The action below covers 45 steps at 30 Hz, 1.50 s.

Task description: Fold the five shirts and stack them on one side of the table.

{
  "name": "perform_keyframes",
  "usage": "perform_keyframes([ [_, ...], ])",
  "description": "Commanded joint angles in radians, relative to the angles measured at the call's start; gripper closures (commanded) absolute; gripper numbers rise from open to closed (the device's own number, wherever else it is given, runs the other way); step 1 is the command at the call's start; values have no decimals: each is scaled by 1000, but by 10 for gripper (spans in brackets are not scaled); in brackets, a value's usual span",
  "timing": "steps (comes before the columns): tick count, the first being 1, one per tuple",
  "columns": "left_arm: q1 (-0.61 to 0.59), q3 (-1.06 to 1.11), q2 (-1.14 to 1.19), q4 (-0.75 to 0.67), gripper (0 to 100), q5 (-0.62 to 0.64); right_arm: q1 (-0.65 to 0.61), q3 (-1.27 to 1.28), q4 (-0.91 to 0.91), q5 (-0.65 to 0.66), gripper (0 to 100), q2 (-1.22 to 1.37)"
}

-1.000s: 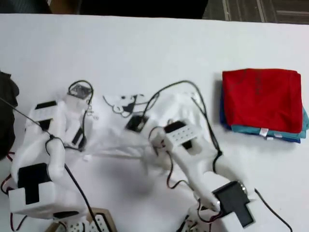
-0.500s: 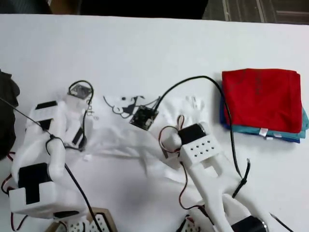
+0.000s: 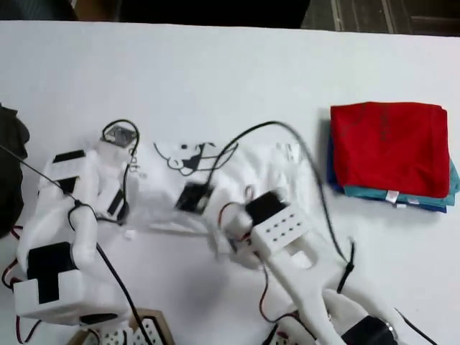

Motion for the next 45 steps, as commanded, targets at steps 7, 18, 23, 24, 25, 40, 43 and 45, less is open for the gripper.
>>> perform_keyframes([
  [7,3,2,-5,-37,858,2,68,-8,-157,-6,724,91],
  [18,3,2,-5,-37,858,2,77,-15,-289,-8,724,334],
  [23,3,1,-5,-37,858,2,122,-15,-380,-6,725,378],
  [24,3,1,-5,-37,858,2,137,-17,-390,-8,725,397],
  [25,3,1,-5,-37,858,2,151,-25,-392,-8,725,409],
  [40,3,1,-5,-37,858,2,205,-166,-147,-8,976,248],
  [43,3,1,-5,-38,858,2,209,-166,-87,-8,976,165],
  [45,3,1,-5,-38,858,2,205,-160,-51,-8,975,127],
])
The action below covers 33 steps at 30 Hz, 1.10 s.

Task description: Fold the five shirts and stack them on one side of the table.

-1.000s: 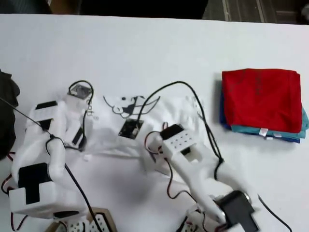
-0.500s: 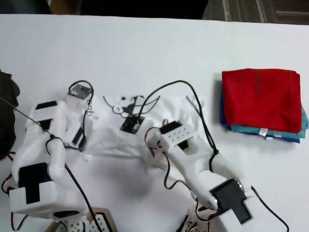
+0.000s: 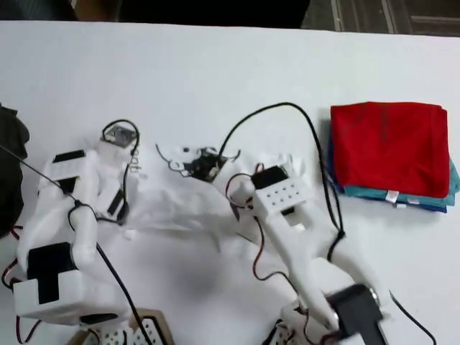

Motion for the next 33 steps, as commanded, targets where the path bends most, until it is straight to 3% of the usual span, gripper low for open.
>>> perform_keyframes([
  [1,3,1,-5,-38,858,2,7,-25,68,-8,975,-96],
  [7,3,-1,-5,-38,858,2,4,26,61,-2,951,-45],
  [12,3,-1,-5,-38,858,2,-13,49,56,0,793,-12],
  [22,3,-1,-5,-38,858,2,-252,75,180,2,758,-133],
  [33,3,-1,-5,-38,858,2,-237,189,-119,-8,755,97],
])
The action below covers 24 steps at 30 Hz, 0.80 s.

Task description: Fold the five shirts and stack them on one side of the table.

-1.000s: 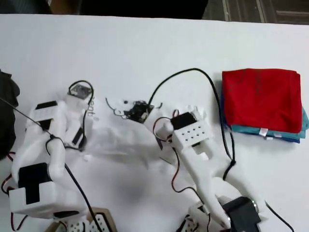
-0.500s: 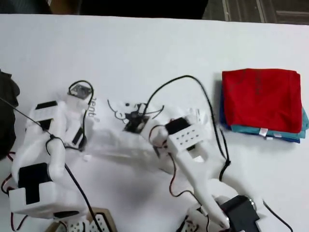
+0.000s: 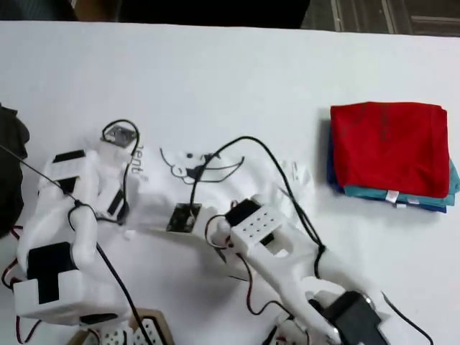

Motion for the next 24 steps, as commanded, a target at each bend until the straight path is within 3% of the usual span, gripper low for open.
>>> perform_keyframes([
  [1,3,-1,-5,-38,858,2,5,-9,-85,-5,755,104],
  [10,3,1,-5,-38,858,2,142,-140,-87,3,757,275],
  [22,3,1,-5,-38,858,2,124,-130,-22,-5,762,174],
  [24,3,1,-5,-38,858,2,124,-130,-22,-3,816,199],
])
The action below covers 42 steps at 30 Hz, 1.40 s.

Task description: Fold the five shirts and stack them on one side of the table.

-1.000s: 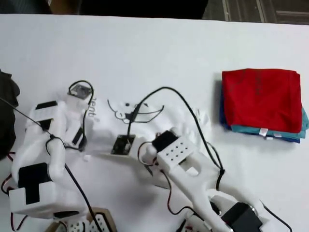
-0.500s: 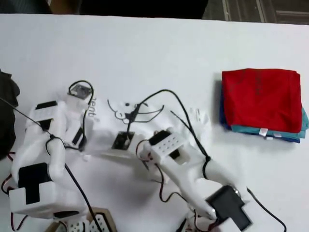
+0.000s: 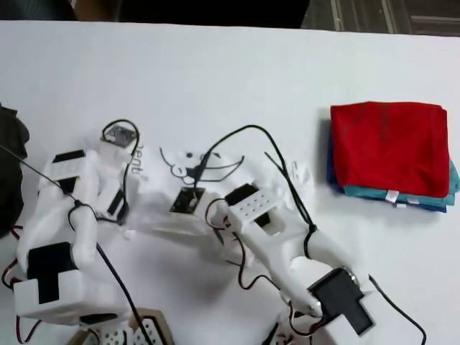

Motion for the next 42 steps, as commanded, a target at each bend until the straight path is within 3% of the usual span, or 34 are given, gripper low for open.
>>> perform_keyframes([
  [1,3,1,-5,-38,858,2,25,-12,-5,2,868,27],
  [3,3,1,-5,-38,858,2,27,-12,-33,-2,989,38],
  [9,3,1,-5,-38,858,2,76,-98,21,17,977,39],
  [17,3,1,-5,-38,858,2,188,-460,237,164,978,54],
  [23,3,-1,-5,-38,858,2,232,-732,303,169,978,262],
  [29,3,1,-5,-38,858,2,232,-1063,410,169,946,535],
  [35,3,1,-5,-38,858,2,283,-1436,507,169,841,707],
  [42,3,2,-5,-38,858,2,380,-1616,538,160,818,785],
])
